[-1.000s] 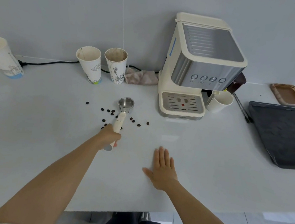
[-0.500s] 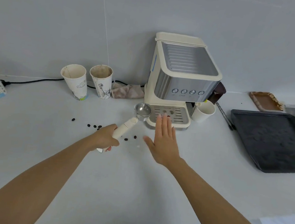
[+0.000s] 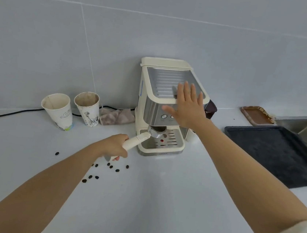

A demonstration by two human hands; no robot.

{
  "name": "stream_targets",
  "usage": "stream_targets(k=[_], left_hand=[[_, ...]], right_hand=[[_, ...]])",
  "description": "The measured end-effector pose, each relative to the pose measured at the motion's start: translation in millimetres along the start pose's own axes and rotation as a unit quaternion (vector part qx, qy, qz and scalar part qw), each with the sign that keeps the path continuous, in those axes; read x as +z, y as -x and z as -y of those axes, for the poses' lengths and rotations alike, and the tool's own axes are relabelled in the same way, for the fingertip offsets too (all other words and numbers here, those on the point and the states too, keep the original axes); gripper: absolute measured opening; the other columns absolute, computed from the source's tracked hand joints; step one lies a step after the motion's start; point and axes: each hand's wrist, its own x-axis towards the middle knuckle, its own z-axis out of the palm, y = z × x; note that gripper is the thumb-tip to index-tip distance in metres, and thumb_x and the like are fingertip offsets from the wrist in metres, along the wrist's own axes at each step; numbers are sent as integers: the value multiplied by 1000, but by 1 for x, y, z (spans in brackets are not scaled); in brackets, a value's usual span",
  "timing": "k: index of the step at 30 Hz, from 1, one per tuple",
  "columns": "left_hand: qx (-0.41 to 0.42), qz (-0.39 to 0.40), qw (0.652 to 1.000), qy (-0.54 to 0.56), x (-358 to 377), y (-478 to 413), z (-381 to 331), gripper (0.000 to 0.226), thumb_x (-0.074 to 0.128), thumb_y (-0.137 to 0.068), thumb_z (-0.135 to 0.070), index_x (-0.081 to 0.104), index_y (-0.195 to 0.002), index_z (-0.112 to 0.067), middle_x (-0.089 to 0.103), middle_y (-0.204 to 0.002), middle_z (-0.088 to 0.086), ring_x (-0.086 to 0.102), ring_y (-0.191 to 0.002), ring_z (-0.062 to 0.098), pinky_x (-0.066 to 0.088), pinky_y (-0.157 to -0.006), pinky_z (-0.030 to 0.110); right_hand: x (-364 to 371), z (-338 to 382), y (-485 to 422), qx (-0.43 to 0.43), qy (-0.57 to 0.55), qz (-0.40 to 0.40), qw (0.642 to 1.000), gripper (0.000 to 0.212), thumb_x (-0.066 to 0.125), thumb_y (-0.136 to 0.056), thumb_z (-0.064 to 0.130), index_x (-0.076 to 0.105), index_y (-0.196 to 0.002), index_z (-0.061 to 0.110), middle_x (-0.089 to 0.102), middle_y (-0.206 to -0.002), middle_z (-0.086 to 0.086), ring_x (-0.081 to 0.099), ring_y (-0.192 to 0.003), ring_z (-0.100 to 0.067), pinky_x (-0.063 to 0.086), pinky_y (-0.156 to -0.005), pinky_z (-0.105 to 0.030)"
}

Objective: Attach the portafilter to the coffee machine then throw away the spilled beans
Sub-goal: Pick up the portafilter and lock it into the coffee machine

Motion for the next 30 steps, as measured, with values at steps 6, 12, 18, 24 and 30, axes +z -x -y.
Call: stream_targets(k=[6,12,18,24,30], left_hand=[[19,26,999,-18,-17,-21,-9,31,62,-77,-7,46,-103,-10,51,-78,3,51,-48,12,40,-37,18],[39,34,999,10,-26,-43,-15,37,63,-76,-3,47,-107,-15,53,-78,4,50,-41,9,40,-37,19],[44,30,997,50,-29,-60,-14,45,64,-73,-2,48,-114,-13,55,-83,10,52,-50,17,45,-59,34],[56,22,995,75,-32,-65,-18,45,63,-75,3,49,-117,-6,55,-76,9,49,-42,14,42,-39,22],[61,12,995,78,-33,-60,-20,47,61,-76,3,47,-120,-6,54,-73,8,48,-43,15,40,-36,19]], right_hand=[[-11,-13,-16,-87,21,2,996,77,40,-87,60,20,-140,9,21,-151,-7,16,-138,-27,18,-112,-45],[-10,-17,-23,-108,20,2,994,81,46,-82,62,22,-140,11,25,-148,-5,21,-135,-26,22,-110,-43],[-10,-20,-27,-115,20,7,993,84,48,-79,65,22,-140,13,25,-148,-4,23,-133,-26,24,-109,-43],[-11,-19,-27,-111,20,8,994,87,49,-78,66,20,-141,14,24,-148,-2,22,-134,-24,23,-108,-42],[-11,-19,-28,-113,24,12,993,88,48,-78,66,19,-142,14,23,-149,-2,21,-135,-25,22,-110,-43]])
